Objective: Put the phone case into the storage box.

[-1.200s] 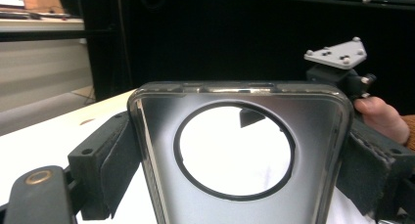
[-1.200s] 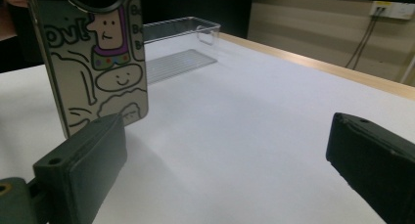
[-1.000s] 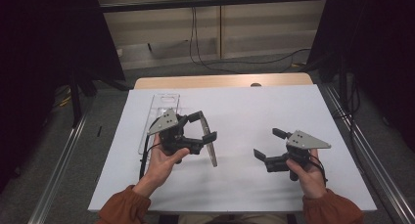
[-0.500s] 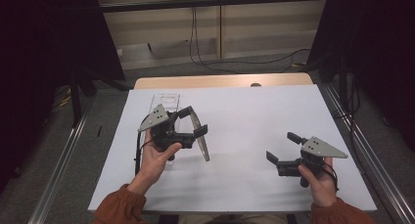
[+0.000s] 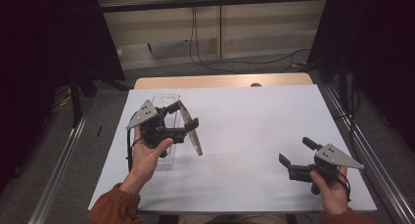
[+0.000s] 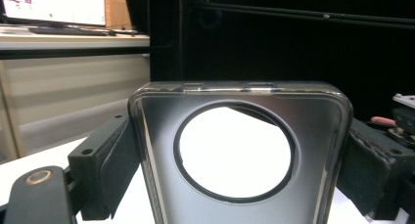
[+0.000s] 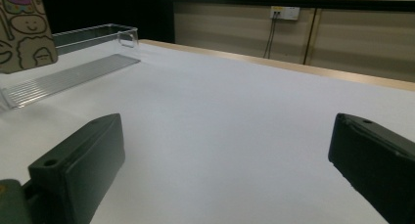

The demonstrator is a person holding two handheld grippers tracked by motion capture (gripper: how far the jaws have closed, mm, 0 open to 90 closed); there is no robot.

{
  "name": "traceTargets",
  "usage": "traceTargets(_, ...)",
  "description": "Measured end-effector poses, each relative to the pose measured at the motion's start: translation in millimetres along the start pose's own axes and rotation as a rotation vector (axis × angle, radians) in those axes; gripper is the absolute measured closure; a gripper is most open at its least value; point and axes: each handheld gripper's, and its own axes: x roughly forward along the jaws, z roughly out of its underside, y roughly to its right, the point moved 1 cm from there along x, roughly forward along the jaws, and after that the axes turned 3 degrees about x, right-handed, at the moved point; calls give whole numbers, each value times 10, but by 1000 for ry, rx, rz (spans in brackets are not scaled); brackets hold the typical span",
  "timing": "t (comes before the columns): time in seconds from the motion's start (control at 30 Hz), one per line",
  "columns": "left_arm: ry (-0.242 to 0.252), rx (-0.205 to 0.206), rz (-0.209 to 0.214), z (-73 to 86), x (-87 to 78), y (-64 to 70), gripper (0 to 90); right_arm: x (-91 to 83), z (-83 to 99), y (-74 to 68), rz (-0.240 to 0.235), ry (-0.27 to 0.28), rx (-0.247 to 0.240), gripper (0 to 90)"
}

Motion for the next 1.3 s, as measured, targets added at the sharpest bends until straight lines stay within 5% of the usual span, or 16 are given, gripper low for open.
traceTargets(0.3,-17,7,-35,-68,-44,-108,124,-109,67,36,11,8,4,0)
traceTargets(0.77,20,25,-181,-309,-166,-348,123,-82,87,55,19,4,-2,0)
traceTargets(1.3,-6,28,-276,-310,-172,-682,122,-77,86,44,9,8,-9,0)
